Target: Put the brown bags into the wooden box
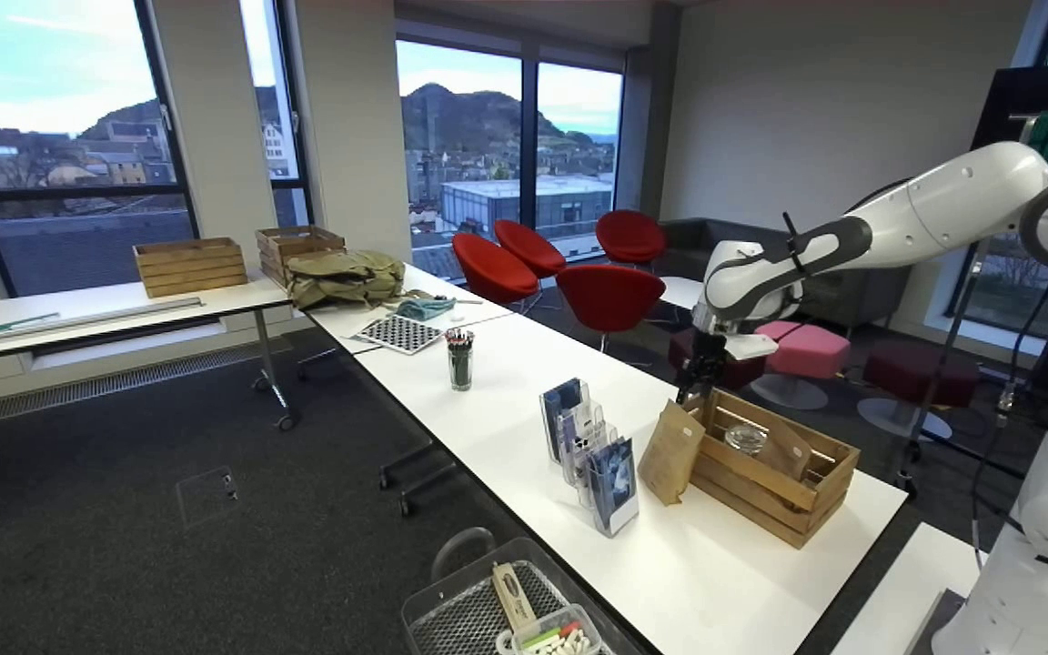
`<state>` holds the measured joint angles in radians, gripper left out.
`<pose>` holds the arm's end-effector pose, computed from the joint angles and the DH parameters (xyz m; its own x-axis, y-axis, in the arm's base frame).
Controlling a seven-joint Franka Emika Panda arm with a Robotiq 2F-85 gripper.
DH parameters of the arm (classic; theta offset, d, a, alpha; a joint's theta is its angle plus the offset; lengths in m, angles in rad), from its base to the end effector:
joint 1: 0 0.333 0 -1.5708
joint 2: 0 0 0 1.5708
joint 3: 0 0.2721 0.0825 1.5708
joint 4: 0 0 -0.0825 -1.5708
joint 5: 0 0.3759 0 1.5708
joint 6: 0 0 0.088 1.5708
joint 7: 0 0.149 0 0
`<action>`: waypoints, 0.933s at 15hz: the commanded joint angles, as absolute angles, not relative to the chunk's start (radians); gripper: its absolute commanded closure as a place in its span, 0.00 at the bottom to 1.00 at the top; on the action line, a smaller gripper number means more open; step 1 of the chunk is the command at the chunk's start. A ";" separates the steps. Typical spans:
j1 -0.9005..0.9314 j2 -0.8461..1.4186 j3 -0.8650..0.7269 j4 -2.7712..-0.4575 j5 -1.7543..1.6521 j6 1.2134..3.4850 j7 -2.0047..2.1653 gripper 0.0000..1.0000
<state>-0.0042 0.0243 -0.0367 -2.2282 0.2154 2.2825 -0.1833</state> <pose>0.5262 -0.0097 0.2849 0.9988 0.0000 0.0482 0.0077 -0.9873 -0.1590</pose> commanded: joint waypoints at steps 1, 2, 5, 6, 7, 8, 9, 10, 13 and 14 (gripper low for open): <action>-0.028 0.100 -0.036 -2.170 0.258 2.281 -0.272 0.00; -0.032 0.114 -0.034 -2.163 0.262 2.280 -0.281 0.00; -0.044 0.158 -0.027 -2.145 0.282 2.278 -0.304 0.00; -0.048 0.172 -0.025 -2.139 0.288 2.275 -0.309 0.00; -0.053 0.183 -0.023 -2.135 0.296 2.275 -0.316 0.00; -0.059 0.193 -0.021 -2.132 0.305 2.266 -0.323 0.25; -0.064 0.202 -0.021 -2.128 0.311 2.262 -0.329 0.28; -0.068 0.209 -0.019 -2.127 0.318 2.260 -0.334 0.33; -0.081 0.215 -0.018 -2.130 0.334 2.260 -0.344 0.56; -0.086 0.207 -0.018 -2.135 0.341 2.259 -0.348 0.65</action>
